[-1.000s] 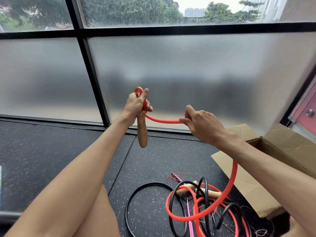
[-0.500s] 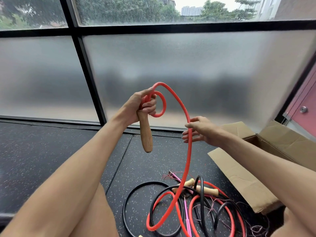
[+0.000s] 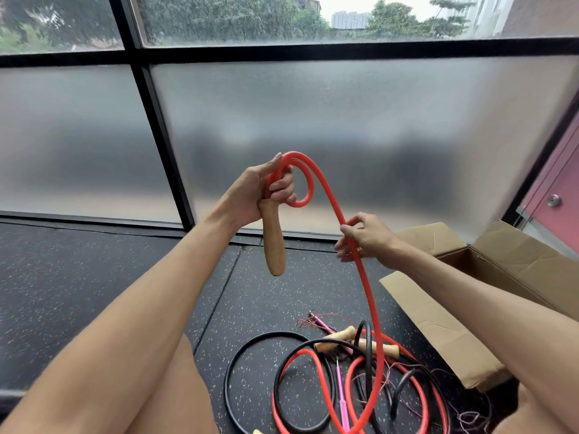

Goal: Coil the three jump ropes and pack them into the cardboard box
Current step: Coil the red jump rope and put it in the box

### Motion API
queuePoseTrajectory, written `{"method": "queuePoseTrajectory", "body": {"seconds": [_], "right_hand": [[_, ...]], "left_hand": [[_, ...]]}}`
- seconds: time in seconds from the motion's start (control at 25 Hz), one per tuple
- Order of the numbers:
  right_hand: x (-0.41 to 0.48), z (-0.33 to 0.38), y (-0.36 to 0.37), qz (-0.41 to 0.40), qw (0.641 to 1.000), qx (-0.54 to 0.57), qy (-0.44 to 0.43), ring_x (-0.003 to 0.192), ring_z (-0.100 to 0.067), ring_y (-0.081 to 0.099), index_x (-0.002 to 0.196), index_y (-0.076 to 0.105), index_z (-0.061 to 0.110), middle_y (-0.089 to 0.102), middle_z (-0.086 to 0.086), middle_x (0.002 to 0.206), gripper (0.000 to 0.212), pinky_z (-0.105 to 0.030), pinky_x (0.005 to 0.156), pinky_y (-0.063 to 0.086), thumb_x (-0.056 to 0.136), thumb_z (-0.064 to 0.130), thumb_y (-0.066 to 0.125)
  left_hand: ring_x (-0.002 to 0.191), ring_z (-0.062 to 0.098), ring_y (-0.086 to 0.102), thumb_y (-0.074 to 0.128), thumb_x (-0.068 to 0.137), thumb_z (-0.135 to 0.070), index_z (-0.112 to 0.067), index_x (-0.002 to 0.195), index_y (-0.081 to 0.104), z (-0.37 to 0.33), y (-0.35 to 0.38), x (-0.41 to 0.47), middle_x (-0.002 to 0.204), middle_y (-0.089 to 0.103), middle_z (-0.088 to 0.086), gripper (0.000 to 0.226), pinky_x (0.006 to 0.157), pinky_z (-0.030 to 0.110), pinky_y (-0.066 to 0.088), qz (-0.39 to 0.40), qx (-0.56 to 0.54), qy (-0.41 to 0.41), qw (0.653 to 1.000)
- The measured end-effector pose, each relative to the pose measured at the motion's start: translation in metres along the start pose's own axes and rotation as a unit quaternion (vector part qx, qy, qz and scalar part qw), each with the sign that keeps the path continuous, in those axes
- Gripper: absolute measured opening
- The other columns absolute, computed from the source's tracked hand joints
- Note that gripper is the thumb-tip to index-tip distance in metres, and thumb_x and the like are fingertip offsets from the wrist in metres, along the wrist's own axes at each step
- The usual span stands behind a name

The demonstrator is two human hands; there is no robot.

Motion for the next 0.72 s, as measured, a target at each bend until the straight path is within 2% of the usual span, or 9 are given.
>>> {"method": "queuePoseTrajectory", "body": {"seconds": [0.12, 0.24, 0.36, 0.44, 0.52, 0.6, 0.72], "right_hand": [[-0.019, 0.002, 0.030, 0.112, 0.993, 0.013, 0.043, 0.064, -0.037, 0.069, 0.108, 0.046, 0.002, 0.069, -0.024, 0.075, 0.030, -0.053, 0.067, 0.061, 0.108, 0.030, 0.037], [-0.031, 0.004, 0.048, 0.193, 0.979, 0.027, 0.062, 0.072, -0.039, 0.068, 0.118, 0.044, 0.004, 0.066, -0.029, 0.085, 0.030, -0.054, 0.071, 0.060, 0.109, 0.030, 0.034], [-0.041, -0.003, 0.061, 0.254, 0.963, 0.032, 0.087, 0.076, -0.037, 0.070, 0.119, 0.043, 0.006, 0.066, -0.027, 0.089, 0.028, -0.058, 0.080, 0.058, 0.108, 0.031, 0.036], [-0.043, -0.003, 0.065, 0.263, 0.960, 0.037, 0.085, 0.071, -0.032, 0.068, 0.112, 0.042, 0.007, 0.067, -0.022, 0.084, 0.021, -0.055, 0.082, 0.058, 0.108, 0.028, 0.037], [-0.045, 0.001, 0.064, 0.267, 0.959, 0.039, 0.083, 0.065, -0.028, 0.065, 0.103, 0.040, 0.009, 0.066, -0.019, 0.079, 0.017, -0.049, 0.076, 0.059, 0.107, 0.025, 0.041], [-0.046, 0.003, 0.060, 0.271, 0.959, 0.015, 0.081, 0.059, -0.024, 0.061, 0.101, 0.041, 0.008, 0.064, -0.016, 0.075, 0.017, -0.042, 0.067, 0.059, 0.105, 0.023, 0.046], [-0.048, 0.003, 0.056, 0.249, 0.965, -0.039, 0.068, 0.056, -0.021, 0.059, 0.098, 0.046, 0.007, 0.065, -0.013, 0.072, 0.017, -0.037, 0.060, 0.057, 0.102, 0.022, 0.055]], "left_hand": [[0.051, 0.015, 0.040, 0.036, 0.108, -0.032, -0.008, 0.090, 0.050, 0.005, 0.000, 0.011, 0.058, 0.042, -0.001, 0.033, 0.065, 0.032, 0.041, -0.101, -0.033, 0.049, 0.993], [0.062, 0.025, 0.066, 0.035, 0.109, -0.030, -0.005, 0.093, 0.049, 0.012, 0.005, 0.018, 0.073, 0.070, 0.011, 0.033, 0.069, 0.037, 0.052, -0.182, -0.050, 0.095, 0.977], [0.082, 0.037, 0.073, 0.026, 0.110, -0.029, -0.002, 0.091, 0.047, 0.012, 0.003, 0.024, 0.101, 0.073, 0.026, 0.040, 0.082, 0.043, 0.059, -0.243, 0.023, 0.155, 0.957], [0.085, 0.038, 0.073, 0.029, 0.110, -0.028, -0.005, 0.094, 0.044, 0.011, -0.005, 0.023, 0.104, 0.072, 0.026, 0.032, 0.081, 0.046, 0.060, -0.299, 0.119, 0.180, 0.929], [0.081, 0.032, 0.075, 0.035, 0.109, -0.028, -0.008, 0.105, 0.036, 0.013, -0.016, 0.022, 0.101, 0.074, 0.020, 0.021, 0.078, 0.044, 0.060, -0.329, 0.220, 0.197, 0.897], [0.081, 0.024, 0.075, 0.039, 0.107, -0.029, -0.008, 0.114, 0.034, 0.017, -0.027, 0.019, 0.099, 0.074, 0.012, 0.023, 0.078, 0.045, 0.059, -0.335, 0.355, 0.204, 0.848], [0.082, 0.032, 0.073, 0.040, 0.105, -0.031, -0.007, 0.123, 0.035, 0.023, -0.040, 0.013, 0.096, 0.075, 0.010, 0.030, 0.072, 0.046, 0.056, -0.322, 0.576, 0.188, 0.727]]}}
Point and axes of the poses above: each hand's wrist, its own x-axis towards the middle knuckle, its own y-axis out of the palm, z = x × y, the point moved 4 cm from there along x, towards the middle knuckle
